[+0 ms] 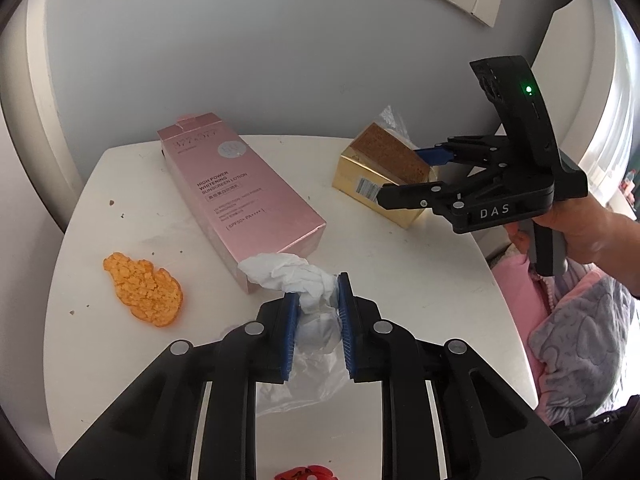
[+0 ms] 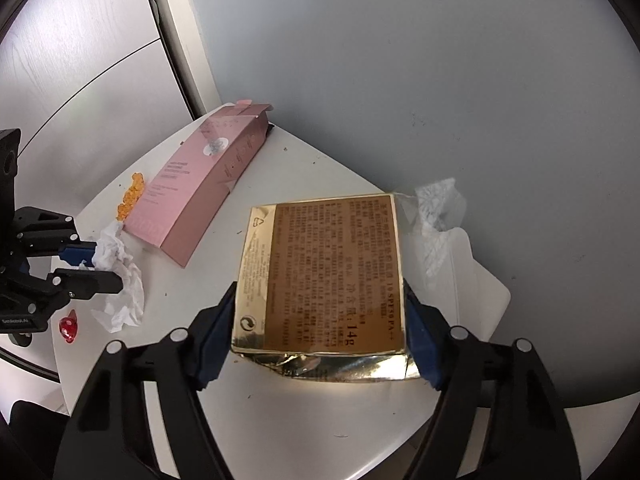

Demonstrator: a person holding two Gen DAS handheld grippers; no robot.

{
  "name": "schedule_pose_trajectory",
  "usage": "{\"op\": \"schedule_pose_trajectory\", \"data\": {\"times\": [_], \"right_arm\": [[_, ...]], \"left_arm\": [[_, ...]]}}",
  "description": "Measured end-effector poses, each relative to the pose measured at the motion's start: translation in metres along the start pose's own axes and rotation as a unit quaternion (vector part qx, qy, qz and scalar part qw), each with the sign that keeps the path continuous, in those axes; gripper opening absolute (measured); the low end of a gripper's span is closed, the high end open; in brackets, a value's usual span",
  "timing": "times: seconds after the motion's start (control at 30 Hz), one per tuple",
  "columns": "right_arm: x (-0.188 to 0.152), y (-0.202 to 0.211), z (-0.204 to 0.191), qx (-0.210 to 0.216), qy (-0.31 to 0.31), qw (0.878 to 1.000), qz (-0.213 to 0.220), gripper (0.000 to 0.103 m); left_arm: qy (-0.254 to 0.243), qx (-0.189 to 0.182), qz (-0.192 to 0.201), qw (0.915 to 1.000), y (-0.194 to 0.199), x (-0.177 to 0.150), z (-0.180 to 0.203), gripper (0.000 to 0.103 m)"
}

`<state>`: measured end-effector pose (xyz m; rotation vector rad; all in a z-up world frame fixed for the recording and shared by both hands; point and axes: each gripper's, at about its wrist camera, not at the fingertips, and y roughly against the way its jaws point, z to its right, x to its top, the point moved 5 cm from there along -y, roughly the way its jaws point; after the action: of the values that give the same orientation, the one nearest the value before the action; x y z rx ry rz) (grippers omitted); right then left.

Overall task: Collect trash
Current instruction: 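Close the right gripper on the gold foil packet while the left gripper holds the tissue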

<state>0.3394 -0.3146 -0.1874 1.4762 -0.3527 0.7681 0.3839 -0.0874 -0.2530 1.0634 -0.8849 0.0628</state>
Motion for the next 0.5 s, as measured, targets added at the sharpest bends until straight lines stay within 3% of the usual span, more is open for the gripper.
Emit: {"op": "schedule_pose_trajectory", "data": {"times": [0.5], "right_arm": [[0.006, 0.037, -0.019, 0.041, 0.007, 0.999, 0.027, 0.071]], "left_arm": [[0.001, 0.005, 0.022, 0.9997, 0.027, 0.006, 0.009, 0.017]]}}
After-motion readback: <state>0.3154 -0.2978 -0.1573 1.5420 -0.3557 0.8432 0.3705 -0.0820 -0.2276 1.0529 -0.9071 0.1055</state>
